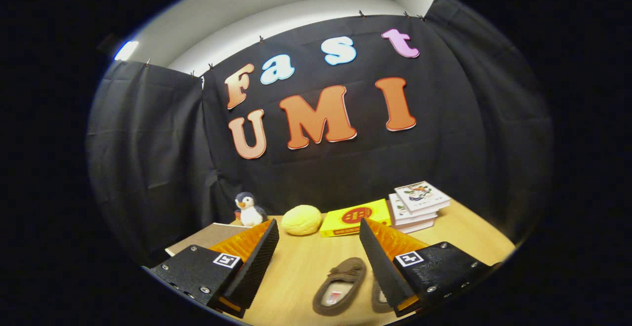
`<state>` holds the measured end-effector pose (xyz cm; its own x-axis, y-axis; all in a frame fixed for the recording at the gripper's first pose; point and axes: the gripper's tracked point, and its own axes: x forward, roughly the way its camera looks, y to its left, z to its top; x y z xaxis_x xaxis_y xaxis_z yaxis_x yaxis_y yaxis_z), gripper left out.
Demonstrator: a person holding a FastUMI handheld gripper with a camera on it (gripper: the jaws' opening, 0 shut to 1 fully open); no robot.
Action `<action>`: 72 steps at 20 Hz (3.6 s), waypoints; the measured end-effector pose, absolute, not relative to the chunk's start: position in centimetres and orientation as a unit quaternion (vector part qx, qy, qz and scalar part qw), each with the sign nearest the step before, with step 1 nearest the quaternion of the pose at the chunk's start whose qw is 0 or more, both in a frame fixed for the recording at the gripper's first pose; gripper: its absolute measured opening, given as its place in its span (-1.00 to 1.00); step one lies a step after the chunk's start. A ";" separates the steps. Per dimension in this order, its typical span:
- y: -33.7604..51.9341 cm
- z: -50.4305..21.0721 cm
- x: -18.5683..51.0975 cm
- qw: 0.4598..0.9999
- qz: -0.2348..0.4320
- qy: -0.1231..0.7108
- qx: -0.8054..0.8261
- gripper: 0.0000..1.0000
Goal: Open the storage box then place both shoes into the box .Put the left shoe in first, then the right shoe, with the right side of both shoes facing outward in a uniform manner.
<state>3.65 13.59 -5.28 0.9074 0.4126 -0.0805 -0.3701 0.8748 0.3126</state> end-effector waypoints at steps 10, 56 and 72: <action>27.7 -10.8 2.3 0.850 0.395 0.222 0.267 0.96; 38.2 -16.6 0.4 0.581 0.518 0.447 0.441 0.75; 36.6 -13.1 0.1 0.583 0.488 0.432 0.485 -0.99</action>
<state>0.13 36.56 -13.06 0.1505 0.9882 -0.0296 -0.1502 0.0525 0.9873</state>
